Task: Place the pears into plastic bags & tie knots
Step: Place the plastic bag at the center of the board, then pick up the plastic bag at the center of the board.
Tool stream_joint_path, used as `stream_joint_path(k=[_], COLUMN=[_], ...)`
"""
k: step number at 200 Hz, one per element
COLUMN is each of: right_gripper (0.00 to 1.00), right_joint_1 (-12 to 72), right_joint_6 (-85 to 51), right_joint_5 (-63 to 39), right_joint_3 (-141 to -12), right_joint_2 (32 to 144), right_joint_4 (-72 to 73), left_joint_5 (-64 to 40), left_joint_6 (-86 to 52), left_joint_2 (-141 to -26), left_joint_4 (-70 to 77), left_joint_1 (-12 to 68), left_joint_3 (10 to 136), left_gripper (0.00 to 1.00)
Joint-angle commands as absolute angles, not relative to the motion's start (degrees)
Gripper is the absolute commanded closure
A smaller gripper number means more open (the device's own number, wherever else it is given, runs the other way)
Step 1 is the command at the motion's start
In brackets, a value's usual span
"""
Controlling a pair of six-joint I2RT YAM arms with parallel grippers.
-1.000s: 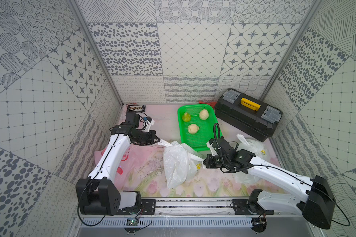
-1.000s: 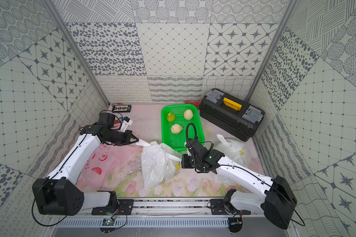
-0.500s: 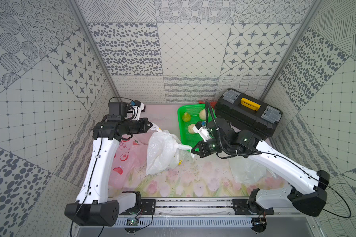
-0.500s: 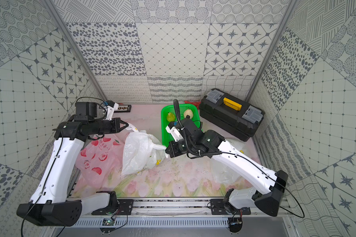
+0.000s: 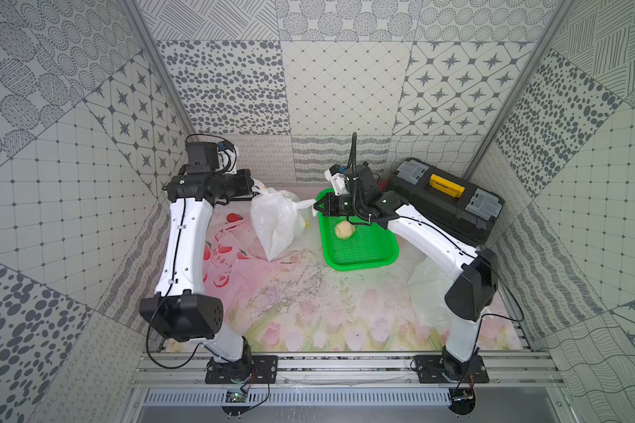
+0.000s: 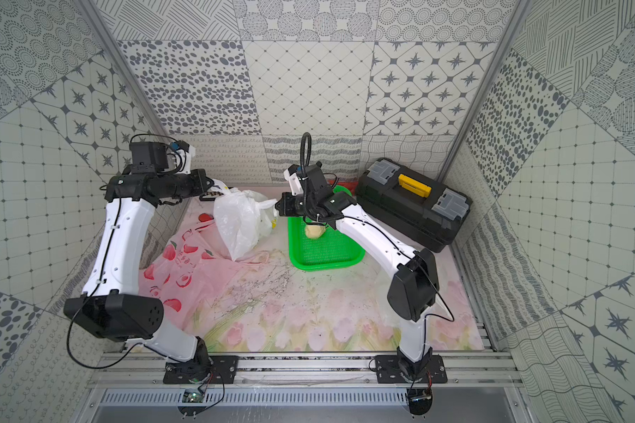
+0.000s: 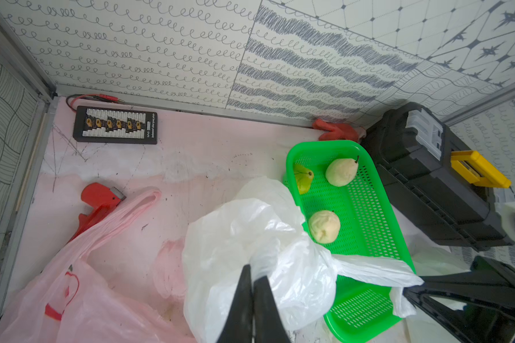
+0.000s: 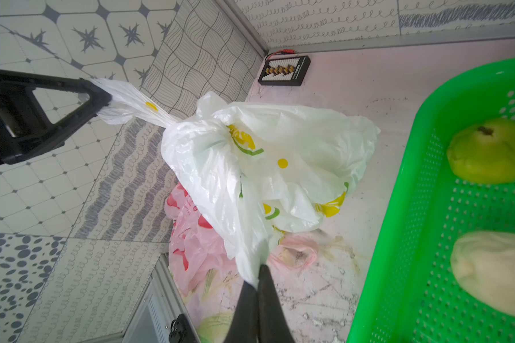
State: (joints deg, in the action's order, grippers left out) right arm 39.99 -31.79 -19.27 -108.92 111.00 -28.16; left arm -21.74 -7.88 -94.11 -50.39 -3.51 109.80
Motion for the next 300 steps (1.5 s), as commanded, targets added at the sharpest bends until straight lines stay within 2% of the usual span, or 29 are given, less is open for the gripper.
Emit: stream_joint_path(k=[1, 12, 25, 54, 69, 82, 106, 149, 183, 222, 264, 284, 300], right_gripper=[1.0, 0.98, 0.94, 0.57, 0.45, 0.39, 0.36, 0.36, 0.36, 0.37, 0.37, 0.37, 0.37], right_joint_1=[40.0, 40.0, 40.0, 40.0, 40.0, 39.9, 39.9, 40.3, 41.9, 43.6, 44.3, 44.5, 44.8], right_joint_6=[-30.2, -30.4, -30.5, -30.1, -28.8, -27.5, -27.1, -32.7, -34.9, -35.9, -36.5, -36.6, -36.5], right_joint_5=[-17.9, -17.3, -17.8, -18.8, -18.7, -17.9, -14.7, -13.4, -14.1, -15.4, -15.2, -15.4, -15.6], right_joint_3=[-114.5, -116.3, -117.9, -116.4, -114.2, -111.4, -105.3, -92.6, -86.1, -82.9, -79.2, -78.2, -77.7], right_joint_2=[116.7, 119.1, 120.8, 119.1, 116.5, 113.8, 108.7, 100.9, 97.9, 97.0, 94.5, 93.8, 93.2], right_joint_4=[-23.2, -23.8, -24.7, -25.2, -25.8, -26.3, -27.7, -26.8, -23.7, -22.7, -21.1, -21.0, -21.0], left_joint_5=[-22.4, -22.0, -22.3, -19.0, -13.0, -5.8, 0.5, 9.6, 1.3, 1.5, 7.7, 6.4, 3.9], left_joint_6=[-8.8, -7.5, -6.3, -4.8, -4.2, -4.7, -7.4, -10.6, -11.8, -11.4, -11.9, -11.7, -11.0], left_joint_2=[-103.8, -106.7, -108.3, -104.2, -100.7, -97.8, -92.4, -81.5, -78.3, -86.0, -93.7, -95.4, -96.8], left_joint_4=[-41.9, -44.6, -47.2, -51.2, -54.0, -57.5, -61.5, -57.0, -54.4, -53.8, -51.3, -47.6, -46.7], left_joint_1=[-3.9, -3.9, -3.9, -3.9, -4.0, -4.2, -5.9, -11.9, -17.4, -17.2, -13.3, -12.8, -12.9], left_joint_3=[114.2, 116.6, 117.7, 114.5, 112.0, 110.4, 104.0, 85.2, 77.8, 76.0, 73.1, 69.9, 69.2], left_gripper=[0.99, 0.95, 0.84, 0.6, 0.47, 0.39, 0.34, 0.28, 0.25, 0.09, 0.12, 0.27, 0.54])
